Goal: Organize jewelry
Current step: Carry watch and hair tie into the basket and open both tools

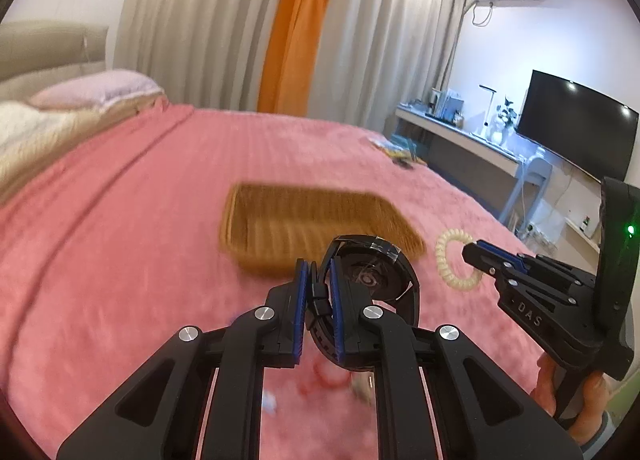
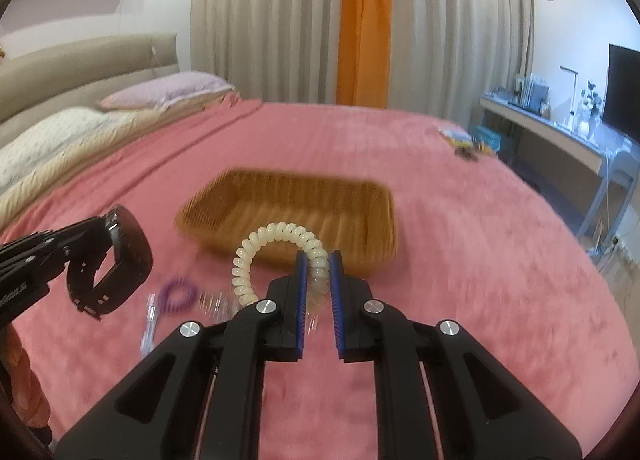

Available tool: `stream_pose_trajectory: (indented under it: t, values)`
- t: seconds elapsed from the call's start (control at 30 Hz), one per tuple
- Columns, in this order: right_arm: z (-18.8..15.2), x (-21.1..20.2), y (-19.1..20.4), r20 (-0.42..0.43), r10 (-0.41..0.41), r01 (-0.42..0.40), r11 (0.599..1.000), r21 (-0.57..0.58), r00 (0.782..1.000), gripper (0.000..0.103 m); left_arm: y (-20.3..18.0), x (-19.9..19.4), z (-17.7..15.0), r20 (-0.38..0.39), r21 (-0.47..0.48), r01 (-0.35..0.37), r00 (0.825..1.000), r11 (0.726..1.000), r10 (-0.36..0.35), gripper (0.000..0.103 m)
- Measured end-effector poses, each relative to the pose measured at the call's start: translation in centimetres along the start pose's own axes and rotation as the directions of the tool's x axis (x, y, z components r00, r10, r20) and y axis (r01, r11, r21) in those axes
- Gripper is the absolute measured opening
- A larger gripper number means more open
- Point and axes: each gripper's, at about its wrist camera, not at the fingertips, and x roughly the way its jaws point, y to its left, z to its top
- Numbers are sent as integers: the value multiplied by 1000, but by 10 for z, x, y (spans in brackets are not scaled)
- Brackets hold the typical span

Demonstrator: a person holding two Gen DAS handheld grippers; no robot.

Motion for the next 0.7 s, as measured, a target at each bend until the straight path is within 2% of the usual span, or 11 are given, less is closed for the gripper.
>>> stream_pose_trajectory:
  t: [0.13,0.27,0.4,0.47,0.63,0.7]
  values:
    - [38,49,-11,-22,6,-5,999,41,1000,9,-6,44,38,4,55,-31,1000,998,31,9]
    - [52,103,-21,-82,29,-21,995,97,996,9,-4,104,52,-25,64,-31,999,997,32,9]
    - [47,168,-28,-182,55,-27,988,151,982,9,-2,165,46,-68,111,-87,993,990,95,9]
    - [40,191,-30,-223,60,-23,986,163,973,9,5,192,41,-114,102,-84,989,991,95,10]
    - [18,218,-32,-296,51,-7,989,146,954,9,23,216,30,-184,49,-58,981,997,66,11]
    - [16,223,-34,-304,56,-9,988,152,951,10,24,222,26,-196,57,-69,977,996,79,12]
